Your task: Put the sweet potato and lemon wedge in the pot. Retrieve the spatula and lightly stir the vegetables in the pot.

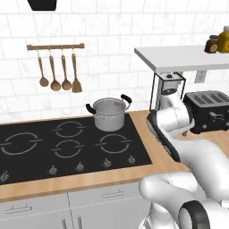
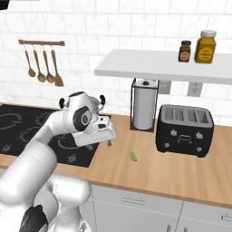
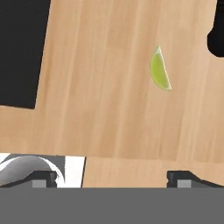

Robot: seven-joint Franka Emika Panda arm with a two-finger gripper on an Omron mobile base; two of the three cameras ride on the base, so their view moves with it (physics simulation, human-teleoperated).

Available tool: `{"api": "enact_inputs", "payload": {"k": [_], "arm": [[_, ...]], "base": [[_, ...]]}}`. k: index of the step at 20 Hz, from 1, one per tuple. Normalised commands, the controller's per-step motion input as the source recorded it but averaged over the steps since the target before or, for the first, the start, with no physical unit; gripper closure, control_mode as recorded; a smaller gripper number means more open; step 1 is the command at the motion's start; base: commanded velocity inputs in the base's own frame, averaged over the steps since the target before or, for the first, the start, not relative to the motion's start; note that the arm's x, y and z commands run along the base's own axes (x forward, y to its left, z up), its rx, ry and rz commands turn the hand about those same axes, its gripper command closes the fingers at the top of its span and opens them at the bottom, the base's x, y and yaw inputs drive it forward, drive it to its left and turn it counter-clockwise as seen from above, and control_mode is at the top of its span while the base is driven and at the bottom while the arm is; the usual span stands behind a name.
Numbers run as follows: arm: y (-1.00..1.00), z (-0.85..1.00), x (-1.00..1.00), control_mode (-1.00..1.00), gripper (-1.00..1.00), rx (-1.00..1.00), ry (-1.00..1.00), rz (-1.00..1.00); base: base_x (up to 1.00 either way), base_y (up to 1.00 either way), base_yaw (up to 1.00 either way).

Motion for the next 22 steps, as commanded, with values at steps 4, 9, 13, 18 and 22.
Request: {"api": "enact_inputs", "payload": {"k": [4,9,13,18,22], "arm": [[-1.00,-0.05,-0.02,-1.00,-1.00,0.08,0.00,0.11],[-0.84,-0.28,0.22,-1.00,-1.00,0.14,0.00,0.15],[-0.50,-0.27,0.56,-1.00,-1.00,0.12,0.02,0.13],[-0.18,-0.12,0.82,-1.00,-1.00,0.12,0.09,0.02],[-0.11,-0.01,0.81,-1.00,-1.00,0.08,0.06,0.00]], "base": [[0.00,0.00,0.00],[0.00,0.00,0.00],[0.00,0.00,0.00],[0.00,0.00,0.00],[0.00,0.00,0.00]]}}
